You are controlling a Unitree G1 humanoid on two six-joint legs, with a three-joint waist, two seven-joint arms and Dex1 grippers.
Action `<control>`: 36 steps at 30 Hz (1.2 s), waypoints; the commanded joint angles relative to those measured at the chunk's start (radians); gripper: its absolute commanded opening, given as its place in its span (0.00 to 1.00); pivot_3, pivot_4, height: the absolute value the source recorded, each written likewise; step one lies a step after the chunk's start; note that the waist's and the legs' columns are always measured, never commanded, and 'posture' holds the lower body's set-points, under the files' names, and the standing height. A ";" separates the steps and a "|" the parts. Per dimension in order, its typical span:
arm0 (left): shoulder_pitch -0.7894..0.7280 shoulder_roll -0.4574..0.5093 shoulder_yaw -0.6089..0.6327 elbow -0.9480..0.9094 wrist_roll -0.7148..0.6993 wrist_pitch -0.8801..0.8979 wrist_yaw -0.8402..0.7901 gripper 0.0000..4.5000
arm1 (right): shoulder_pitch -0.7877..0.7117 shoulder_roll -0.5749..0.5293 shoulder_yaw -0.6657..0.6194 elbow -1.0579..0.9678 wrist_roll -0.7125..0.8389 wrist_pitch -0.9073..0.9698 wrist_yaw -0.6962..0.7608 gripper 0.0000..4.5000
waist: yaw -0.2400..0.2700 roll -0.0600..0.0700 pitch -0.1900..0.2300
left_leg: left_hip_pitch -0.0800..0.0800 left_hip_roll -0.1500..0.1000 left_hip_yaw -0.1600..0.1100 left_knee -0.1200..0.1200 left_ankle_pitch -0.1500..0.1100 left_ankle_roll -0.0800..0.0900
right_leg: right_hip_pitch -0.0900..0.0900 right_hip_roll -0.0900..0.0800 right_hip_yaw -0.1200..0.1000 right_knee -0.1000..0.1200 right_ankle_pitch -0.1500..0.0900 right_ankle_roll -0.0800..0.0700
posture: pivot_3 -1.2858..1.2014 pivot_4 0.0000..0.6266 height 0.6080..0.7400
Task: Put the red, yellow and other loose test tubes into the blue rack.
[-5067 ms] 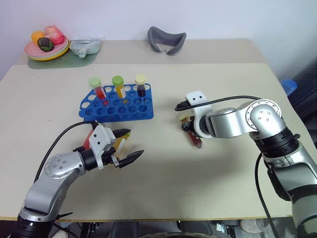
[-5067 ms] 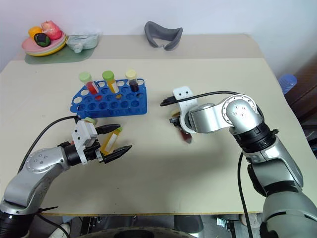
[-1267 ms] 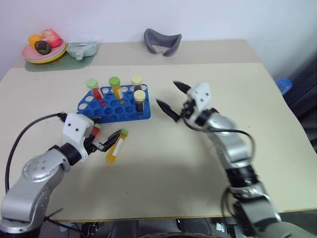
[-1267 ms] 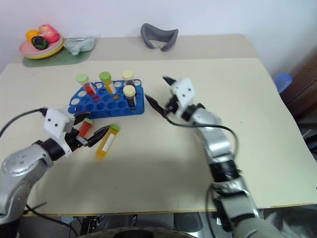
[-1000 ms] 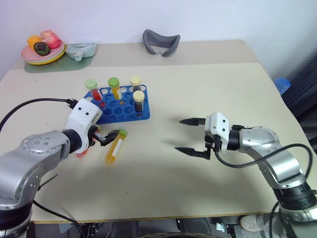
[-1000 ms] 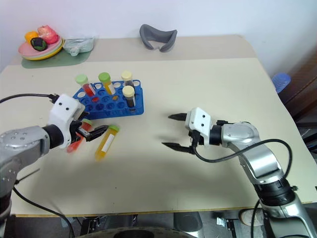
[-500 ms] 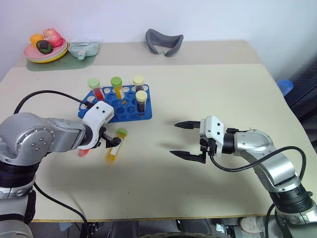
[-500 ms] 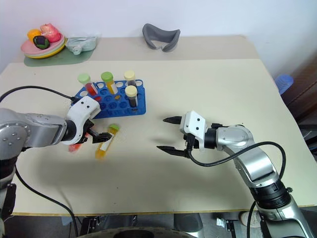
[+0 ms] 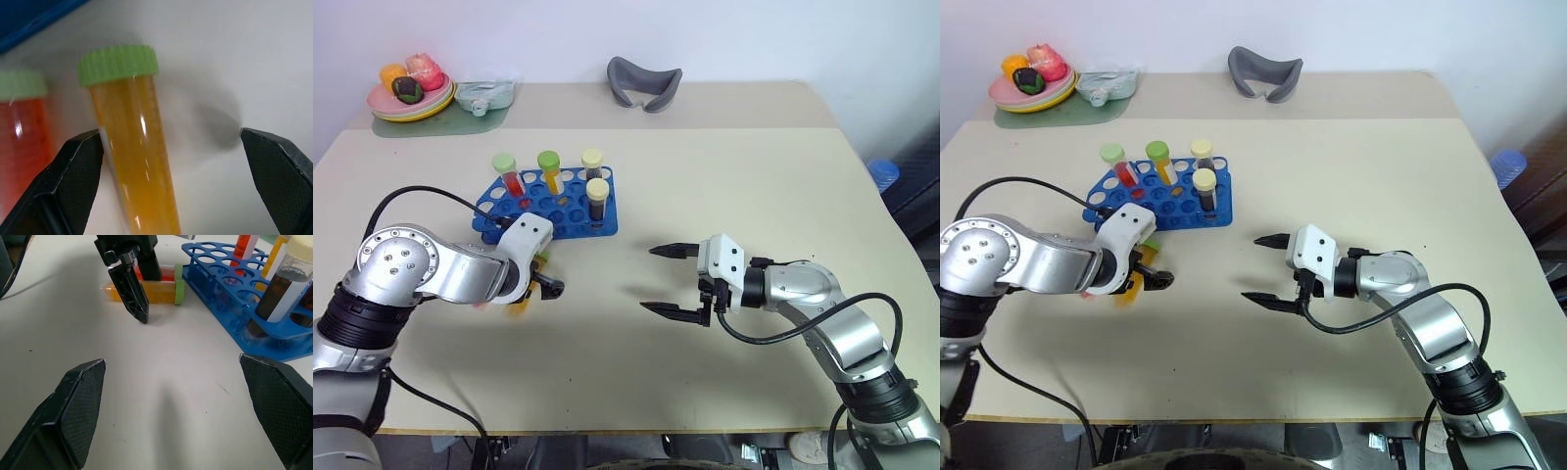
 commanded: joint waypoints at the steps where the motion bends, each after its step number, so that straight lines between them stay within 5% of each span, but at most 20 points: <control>1: -0.031 0.024 -0.058 -0.013 -0.069 -0.094 0.095 1.00 | 0.004 0.010 -0.002 -0.038 0.000 -0.014 -0.006 0.99 | 0.001 0.000 0.000 | 0.000 0.000 0.000 0.000 0.000 0.000 | 0.000 0.000 0.000 0.000 0.000 0.000 | 0.52 0.24 1.00; 16: -0.055 -0.058 -0.058 0.099 -0.069 -0.164 0.226 1.00 | 0.001 0.021 0.009 -0.051 -0.001 -0.005 -0.035 0.99 | 0.003 0.001 -0.001 | 0.001 0.000 0.000 0.001 0.003 -0.005 | 0.002 0.000 0.000 0.000 0.000 0.000 | 0.52 0.24 1.00; 19: -0.051 -0.067 -0.051 0.100 -0.069 -0.161 0.235 0.80 | 0.001 0.022 0.012 -0.053 -0.001 -0.004 -0.040 1.00 | 0.003 0.000 -0.001 | 0.001 -0.001 0.000 0.001 0.003 -0.005 | 0.002 0.000 0.000 0.000 0.000 0.000 | 0.52 0.24 1.00; 22: -0.045 -0.076 -0.042 0.103 -0.069 -0.160 0.239 0.47 | 0.004 0.024 0.015 -0.060 -0.001 -0.002 -0.045 1.00 | -0.002 0.000 -0.001 | 0.001 -0.001 0.000 0.001 0.003 -0.005 | 0.002 0.000 0.000 0.000 0.000 0.000 | 0.52 0.24 1.00; 33: -0.030 -0.078 -0.025 0.091 -0.069 -0.164 0.254 0.47 | 0.013 0.021 0.018 -0.075 -0.003 0.002 -0.046 1.00 | -0.002 0.000 -0.001 | 0.001 0.000 0.000 0.001 0.003 -0.005 | 0.002 0.000 0.000 0.000 0.000 0.000 | 0.52 0.24 1.00; 36: -0.022 -0.083 -0.017 0.085 -0.069 -0.170 0.255 0.28 | 0.012 0.021 0.019 -0.079 -0.002 0.004 -0.045 1.00 | -0.002 0.000 -0.001 | 0.001 0.000 0.000 0.001 0.003 -0.005 | 0.002 0.000 0.000 0.000 0.000 0.000 | 0.52 0.24 1.00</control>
